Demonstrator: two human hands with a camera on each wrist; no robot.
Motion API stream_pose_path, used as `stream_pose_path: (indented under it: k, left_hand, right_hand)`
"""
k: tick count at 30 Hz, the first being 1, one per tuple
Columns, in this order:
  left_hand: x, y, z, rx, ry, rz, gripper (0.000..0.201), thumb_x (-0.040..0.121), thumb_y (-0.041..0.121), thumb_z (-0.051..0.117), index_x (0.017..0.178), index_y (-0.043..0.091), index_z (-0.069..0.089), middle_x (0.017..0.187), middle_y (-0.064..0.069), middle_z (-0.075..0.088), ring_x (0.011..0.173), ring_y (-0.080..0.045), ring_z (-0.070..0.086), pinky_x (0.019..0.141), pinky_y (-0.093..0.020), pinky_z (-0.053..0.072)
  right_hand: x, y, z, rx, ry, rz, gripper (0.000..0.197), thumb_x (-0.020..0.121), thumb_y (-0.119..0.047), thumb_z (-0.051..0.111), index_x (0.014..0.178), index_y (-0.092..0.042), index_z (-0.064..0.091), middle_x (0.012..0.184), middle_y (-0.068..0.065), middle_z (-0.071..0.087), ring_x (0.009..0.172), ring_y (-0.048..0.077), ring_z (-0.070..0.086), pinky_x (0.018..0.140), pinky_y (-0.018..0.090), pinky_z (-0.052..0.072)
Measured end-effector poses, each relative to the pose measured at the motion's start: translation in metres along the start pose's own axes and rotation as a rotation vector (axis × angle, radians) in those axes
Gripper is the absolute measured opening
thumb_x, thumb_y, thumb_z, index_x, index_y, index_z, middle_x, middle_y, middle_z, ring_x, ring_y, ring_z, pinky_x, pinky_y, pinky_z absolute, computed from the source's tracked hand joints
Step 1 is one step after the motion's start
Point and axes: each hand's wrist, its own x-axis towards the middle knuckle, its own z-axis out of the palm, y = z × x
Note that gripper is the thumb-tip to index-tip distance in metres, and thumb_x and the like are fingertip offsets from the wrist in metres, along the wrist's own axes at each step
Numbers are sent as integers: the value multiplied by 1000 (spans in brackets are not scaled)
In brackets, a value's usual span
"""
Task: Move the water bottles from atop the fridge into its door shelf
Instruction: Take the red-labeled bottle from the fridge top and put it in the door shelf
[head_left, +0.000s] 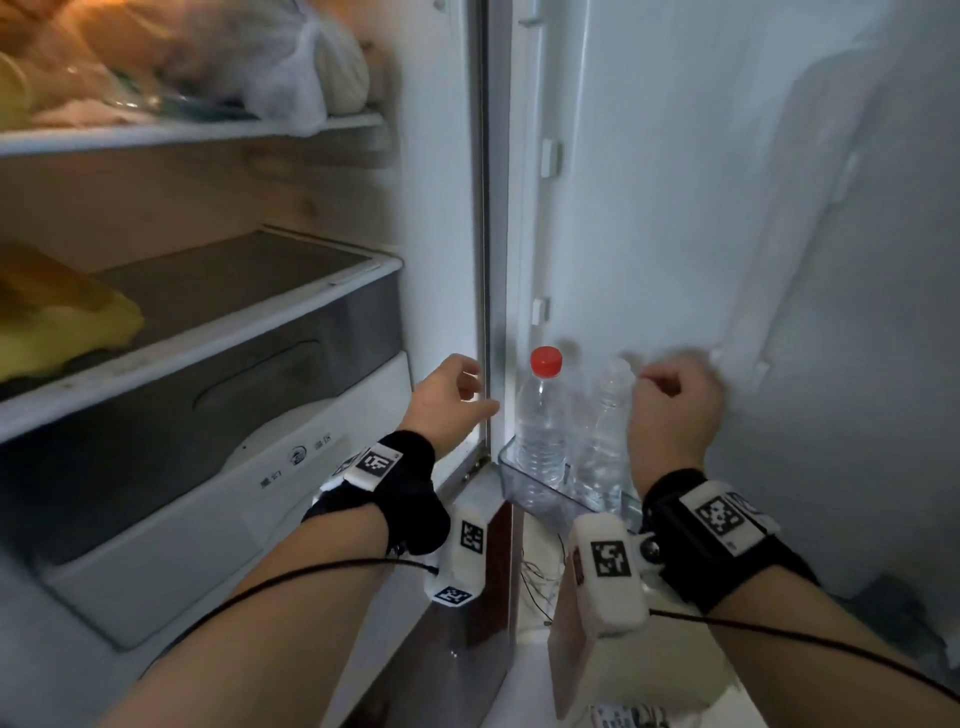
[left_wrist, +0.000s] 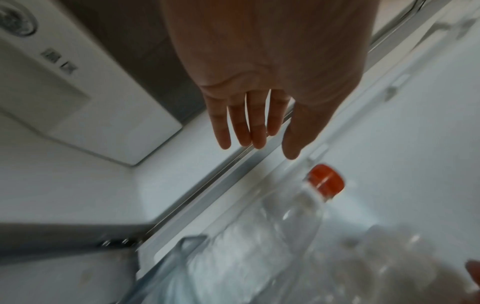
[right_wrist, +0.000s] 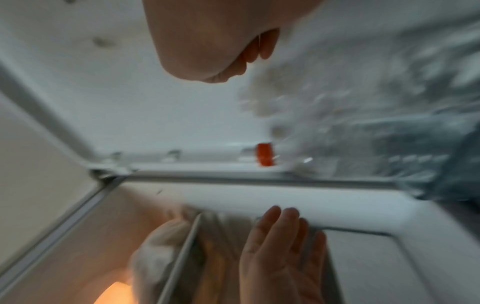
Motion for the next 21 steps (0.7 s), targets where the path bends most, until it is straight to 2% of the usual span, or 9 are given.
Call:
stream_pose_path:
  k: [3,5,8,12,17,21]
  left_hand:
    - [0,32,-31,-41,83,94,33,83,9,69,115,10,59,98,-4,63,92,-19,60,86,-29,50]
    - [-3,53,-52,-78,129,148,27,84,8,68,109,13,59,95,-3,64,89,-19,61,84,-29,51]
    - [-10,87,-92,-104,240,233,23,83,5,69,100,15,57,85,2,62,83,-18,59,81,-29,50]
    - [-30,144,-156,-89,391,393,22,83,4,68,100,14,58,91,-4,64,88,-20,60,89,-37,51]
    - [-66,223,-228,-102,535,549,20,87,-2,63,92,16,57,86,0,59,80,-14,59,79,-33,53]
    - [-96,271,-271,-53,659,611,14,88,5,63,96,15,56,99,-8,61,87,-18,62,80,-30,56]
  right_hand:
    - [2,-58,19,223,-76,-40,35,76,11,54,57,-18,52,60,-4,52,54,-2,49,56,13,41]
    - [3,-93,33,366,-137,-39,38,75,9,52,53,-22,51,59,-3,50,52,4,49,52,18,42]
    - [6,-146,52,502,-219,-75,33,67,-1,51,46,-26,55,55,-4,52,60,18,50,61,28,42]
    - [12,-214,74,666,-312,-108,28,60,-5,48,43,-26,55,54,-2,52,62,22,50,63,32,44]
    - [18,-301,92,804,-377,-197,25,61,-5,45,45,-22,52,60,1,54,65,23,51,63,33,44]
    - [21,-357,98,846,-391,-234,25,61,-6,42,44,-22,51,64,4,58,70,25,54,65,37,44]
